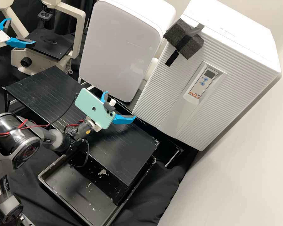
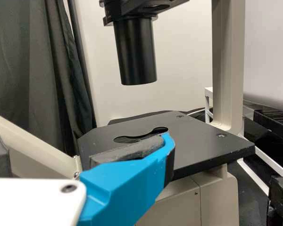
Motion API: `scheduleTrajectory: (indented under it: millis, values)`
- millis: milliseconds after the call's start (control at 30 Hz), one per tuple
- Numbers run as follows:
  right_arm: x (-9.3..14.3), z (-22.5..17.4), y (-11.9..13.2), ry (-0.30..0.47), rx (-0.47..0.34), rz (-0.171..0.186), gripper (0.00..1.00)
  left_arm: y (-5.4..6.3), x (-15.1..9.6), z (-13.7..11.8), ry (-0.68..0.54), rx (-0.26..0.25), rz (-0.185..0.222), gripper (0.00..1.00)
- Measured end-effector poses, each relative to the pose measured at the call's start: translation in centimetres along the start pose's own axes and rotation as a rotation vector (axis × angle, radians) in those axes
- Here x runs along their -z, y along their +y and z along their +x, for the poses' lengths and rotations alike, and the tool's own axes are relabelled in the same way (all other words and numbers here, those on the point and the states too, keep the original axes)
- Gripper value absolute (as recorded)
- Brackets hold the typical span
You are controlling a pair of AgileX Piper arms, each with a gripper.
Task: Open the incubator door
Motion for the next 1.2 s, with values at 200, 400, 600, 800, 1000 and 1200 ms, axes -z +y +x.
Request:
scheduleTrajectory:
  millis: [200,400,600,800,1000,1200]
  values:
    - [0.0,0.0,0.0,0.000,0.000,0.000,1.00,0.0,0.0,0.0,0.000,0.000,0.000,1.00]
    - [-0.2,-0.4,0.1,-0.002,-0.008,0.000,1.00,0.0,0.0,0.0,0.000,0.000,0.000,1.00]
    - [-1.0,-1.9,2.5,-0.008,-0.087,0.037,1.00,0.0,0.0,0.0,0.000,0.000,0.000,1.00]
    - [-0.5,-3.0,6.4,0.047,-0.243,0.078,1.00,0.0,0.0,0.0,0.000,0.000,0.000,1.00]
    - [1.5,-1.8,9.5,0.119,-0.348,0.076,1.00,0.0,0.0,0.0,0.000,0.000,0.000,1.00]
    - [3.3,-0.3,11.9,0.137,-0.390,0.087,1.00,0.0,0.0,0.0,0.000,0.000,0.000,1.00]
